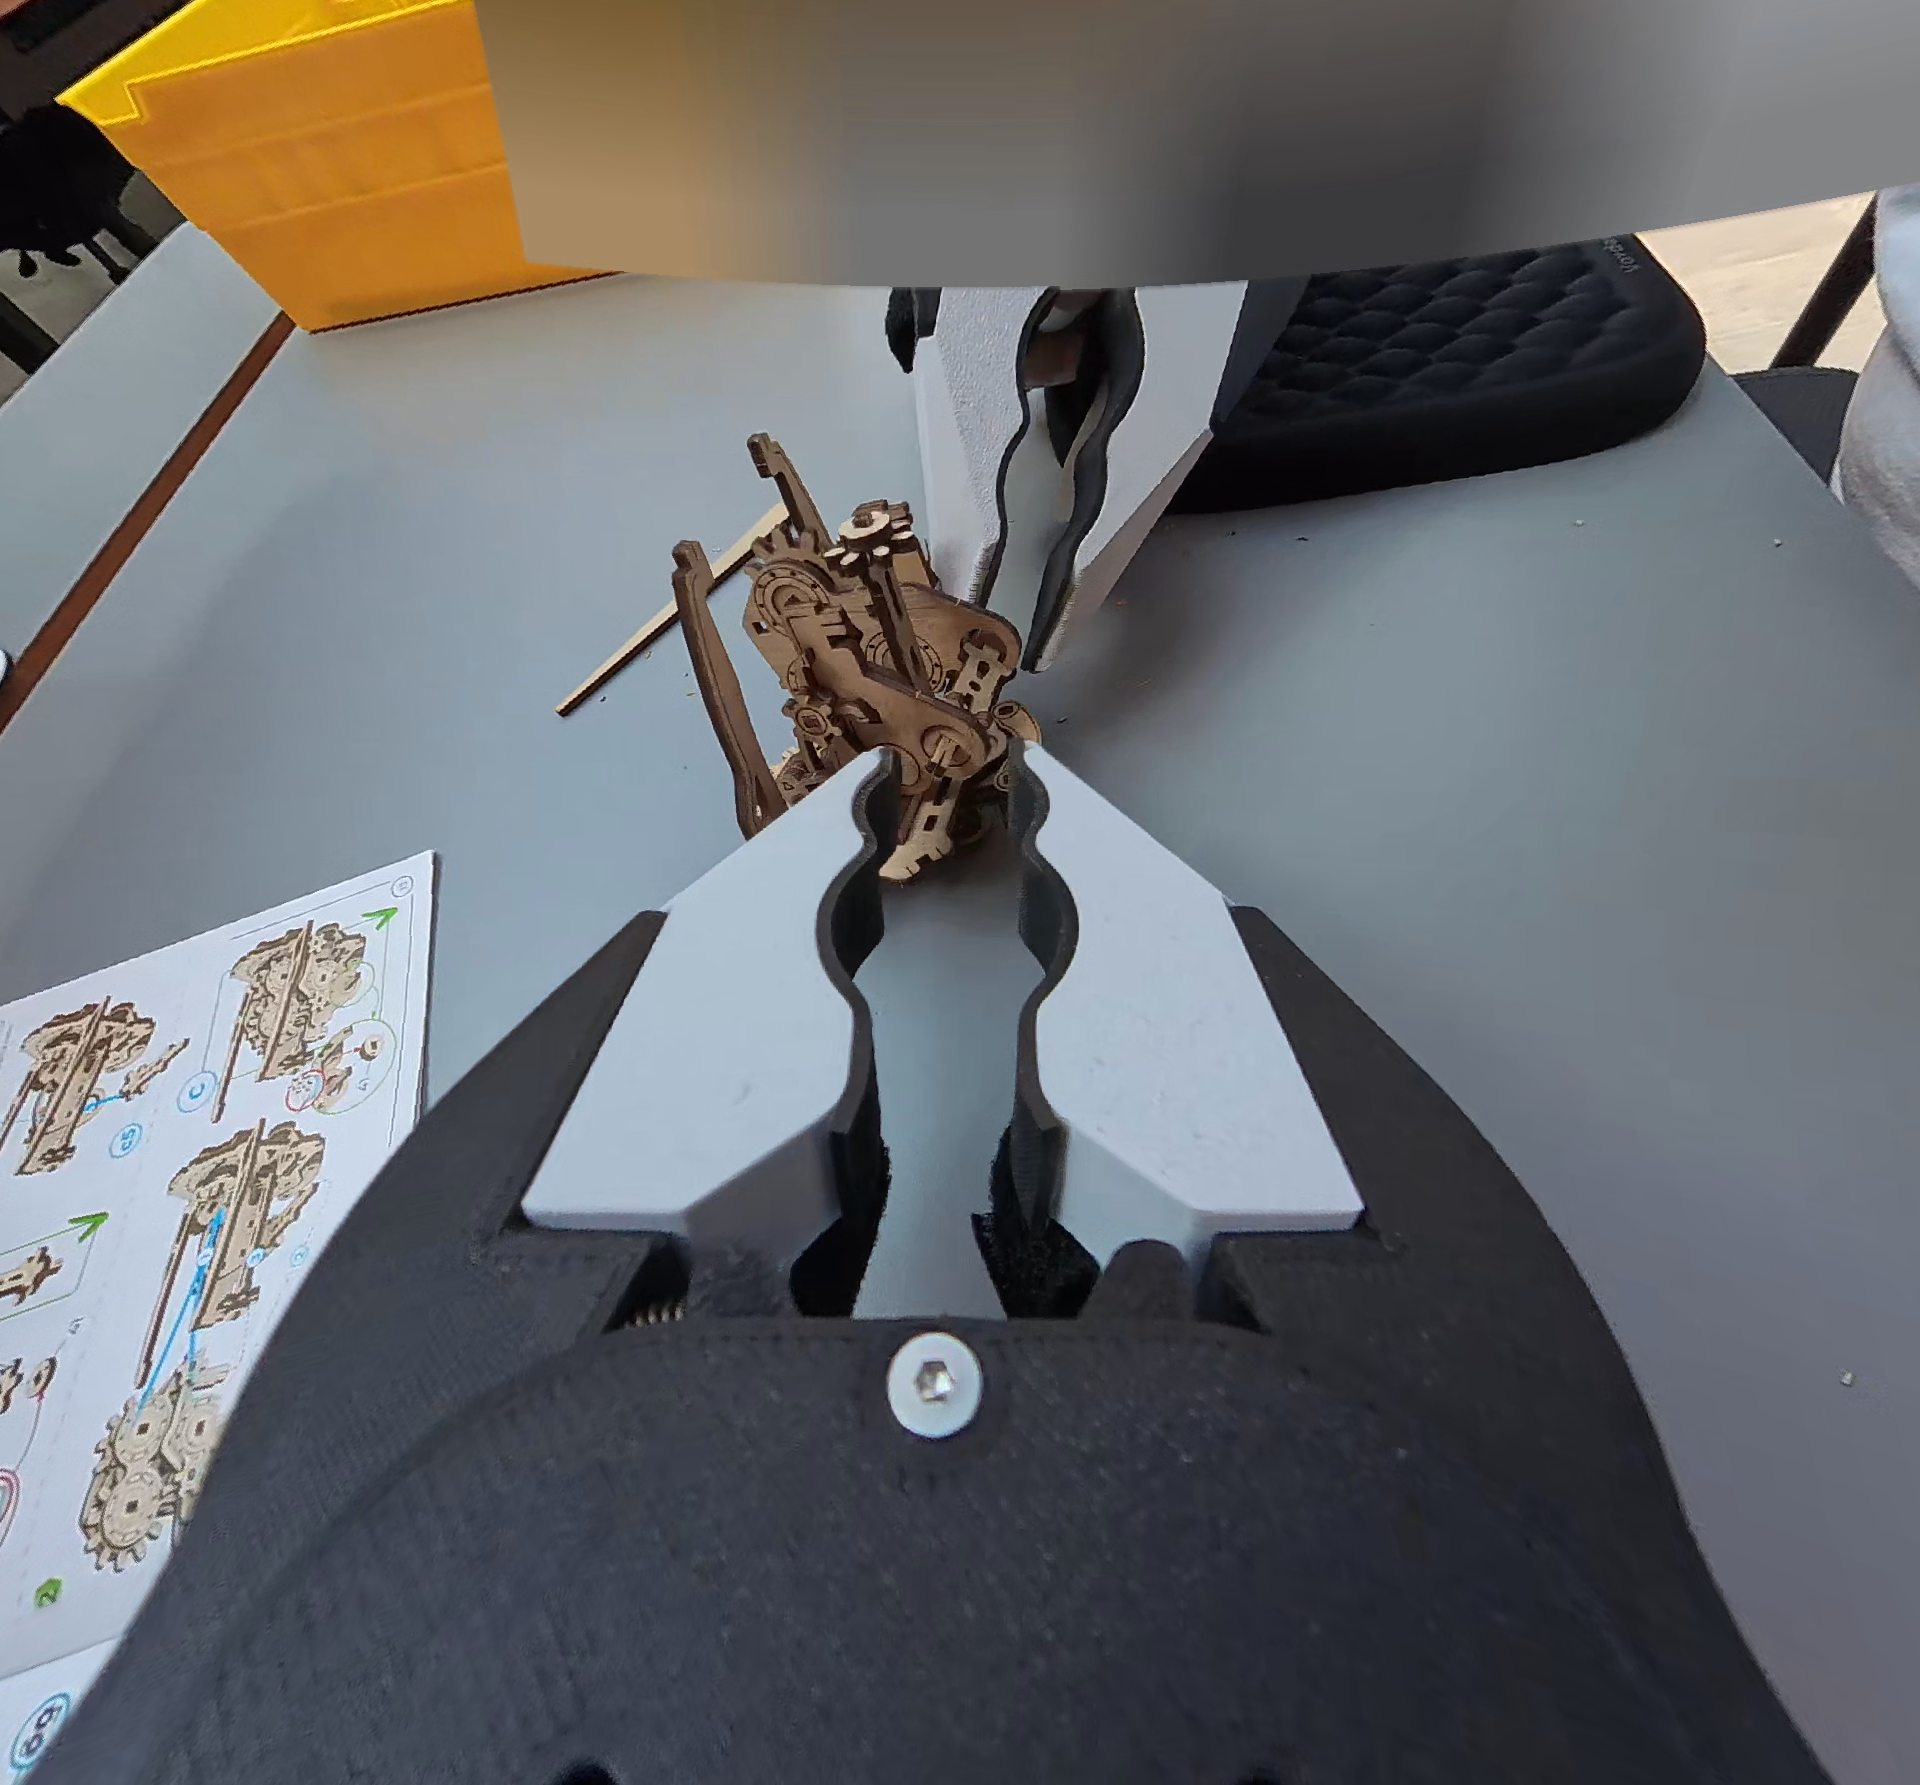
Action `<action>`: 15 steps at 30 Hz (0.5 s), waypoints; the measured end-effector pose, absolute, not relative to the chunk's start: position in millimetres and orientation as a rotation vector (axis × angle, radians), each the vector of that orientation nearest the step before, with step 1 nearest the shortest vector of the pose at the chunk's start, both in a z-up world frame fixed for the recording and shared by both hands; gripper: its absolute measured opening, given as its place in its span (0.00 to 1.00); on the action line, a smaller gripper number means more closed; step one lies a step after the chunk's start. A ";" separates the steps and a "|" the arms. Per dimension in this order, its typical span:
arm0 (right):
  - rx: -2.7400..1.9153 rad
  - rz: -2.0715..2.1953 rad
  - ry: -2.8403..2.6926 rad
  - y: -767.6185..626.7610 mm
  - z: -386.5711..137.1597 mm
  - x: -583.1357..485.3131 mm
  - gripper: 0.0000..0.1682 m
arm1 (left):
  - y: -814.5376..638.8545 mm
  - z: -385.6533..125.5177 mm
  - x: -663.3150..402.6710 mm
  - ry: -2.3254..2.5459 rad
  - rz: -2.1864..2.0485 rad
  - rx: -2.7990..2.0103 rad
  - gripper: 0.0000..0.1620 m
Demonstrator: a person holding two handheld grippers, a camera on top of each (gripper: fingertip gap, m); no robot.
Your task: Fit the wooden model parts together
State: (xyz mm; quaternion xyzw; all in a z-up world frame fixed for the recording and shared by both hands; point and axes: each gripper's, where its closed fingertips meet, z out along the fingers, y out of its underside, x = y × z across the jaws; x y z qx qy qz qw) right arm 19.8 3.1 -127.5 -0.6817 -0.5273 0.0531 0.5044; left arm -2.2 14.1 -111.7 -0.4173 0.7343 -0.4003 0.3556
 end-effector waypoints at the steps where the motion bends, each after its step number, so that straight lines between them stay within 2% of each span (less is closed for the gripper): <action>1: -1.650 0.121 -1.268 4.3 -128.0 20.2 0.06 | 14.3 -111.5 -1.7 1.895 -1.030 -1.071 0.08; 4: -1.655 0.116 -1.251 6.7 -126.9 21.2 0.01 | 13.1 -112.0 -1.8 1.899 -1.027 -1.064 0.06; 15: -1.631 0.234 -1.184 4.5 -113.9 21.0 0.00 | 12.7 -111.4 -2.2 1.872 -1.168 -1.165 0.06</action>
